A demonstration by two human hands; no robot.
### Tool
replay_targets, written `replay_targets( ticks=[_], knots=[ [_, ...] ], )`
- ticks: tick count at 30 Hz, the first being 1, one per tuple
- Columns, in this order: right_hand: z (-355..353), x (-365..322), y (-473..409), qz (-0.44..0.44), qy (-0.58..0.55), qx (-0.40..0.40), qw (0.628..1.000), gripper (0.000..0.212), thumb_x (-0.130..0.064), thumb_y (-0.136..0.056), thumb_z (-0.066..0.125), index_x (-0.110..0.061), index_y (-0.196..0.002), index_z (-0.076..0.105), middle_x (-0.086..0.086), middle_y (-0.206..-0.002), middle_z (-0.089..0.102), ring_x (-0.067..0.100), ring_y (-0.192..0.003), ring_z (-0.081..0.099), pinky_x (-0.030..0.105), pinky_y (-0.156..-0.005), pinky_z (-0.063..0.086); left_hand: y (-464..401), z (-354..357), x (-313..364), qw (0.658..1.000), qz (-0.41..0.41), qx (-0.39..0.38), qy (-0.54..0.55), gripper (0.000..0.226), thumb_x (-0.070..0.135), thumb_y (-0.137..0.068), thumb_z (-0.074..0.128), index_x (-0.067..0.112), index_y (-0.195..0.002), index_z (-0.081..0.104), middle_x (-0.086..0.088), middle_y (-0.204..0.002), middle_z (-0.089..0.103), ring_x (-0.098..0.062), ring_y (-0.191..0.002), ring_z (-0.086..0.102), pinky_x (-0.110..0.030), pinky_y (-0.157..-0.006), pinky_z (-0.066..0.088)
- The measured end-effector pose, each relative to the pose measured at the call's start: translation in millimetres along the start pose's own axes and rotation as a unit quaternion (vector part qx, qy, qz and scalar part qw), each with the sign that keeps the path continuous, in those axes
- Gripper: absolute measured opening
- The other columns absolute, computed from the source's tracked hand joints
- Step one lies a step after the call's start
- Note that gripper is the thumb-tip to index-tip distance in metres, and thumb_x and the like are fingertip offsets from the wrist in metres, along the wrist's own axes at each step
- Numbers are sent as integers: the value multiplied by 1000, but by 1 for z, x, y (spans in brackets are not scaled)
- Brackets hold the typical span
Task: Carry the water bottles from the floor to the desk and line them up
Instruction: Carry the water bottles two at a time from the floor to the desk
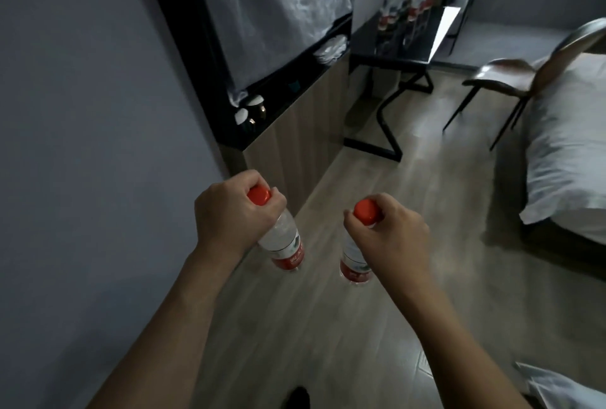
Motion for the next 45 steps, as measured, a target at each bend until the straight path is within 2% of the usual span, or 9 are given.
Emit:
replay_targets(
  ticks=[4,10,17,27,32,39,45],
  knots=[
    [-23,33,-35,36,-5,44,998,21,-44,-80,69,-25,-85,65,-11,-71,62,11,-67,61,28,-61,50,-34,44,39,998,35,-32,28,26,48,-73,57,26,-60,53,14,-52,52,2,-51,52,-17,-51,36],
    [-35,76,-100,77,6,71,994,20,-43,-78,70,-24,-80,64,-10,-67,62,12,-66,59,28,-61,47,-89,120,79,995,49,-65,64,26,45,-72,60,21,-61,56,10,-55,57,-7,-54,57,-28,-55,50],
    [-24,119,-211,107,12,49,993,22,-43,-79,70,-23,-86,66,-7,-74,66,15,-72,63,38,-67,55,-180,213,104,993,57,-85,67,28,46,-70,61,20,-63,57,5,-55,58,-21,-57,59,-35,-57,52],
    [-35,178,-364,105,7,87,991,25,-46,-79,71,-23,-87,65,-9,-74,65,11,-71,62,39,-66,56,-295,325,160,992,53,-94,64,27,47,-69,62,22,-63,55,6,-54,56,-21,-56,58,-32,-56,49],
    [-36,216,-433,98,-1,63,993,22,-44,-77,70,-23,-83,66,-8,-71,66,13,-70,63,39,-68,55,-335,375,184,991,36,-117,59,26,47,-70,63,22,-63,57,7,-55,58,-18,-58,59,-34,-58,52],
    [-52,259,-547,61,-18,57,996,21,-45,-77,70,-25,-83,65,-9,-70,65,12,-68,63,36,-67,55,-411,442,237,995,24,-95,16,29,49,-69,59,20,-66,58,3,-57,59,-25,-62,61,-35,-62,51],
    [-44,292,-616,61,-26,44,997,19,-44,-77,70,-25,-82,65,-11,-69,64,9,-68,62,35,-67,54,-458,490,252,997,7,-80,19,29,48,-69,60,20,-64,57,5,-54,57,-19,-58,58,-29,-59,46]
  ],
)
Point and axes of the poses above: each hand's wrist, its own y-axis away from the middle knuckle, its own z-axis out of the palm, x = y × z, the point moved 2 cm from there along -y, towards the middle knuckle
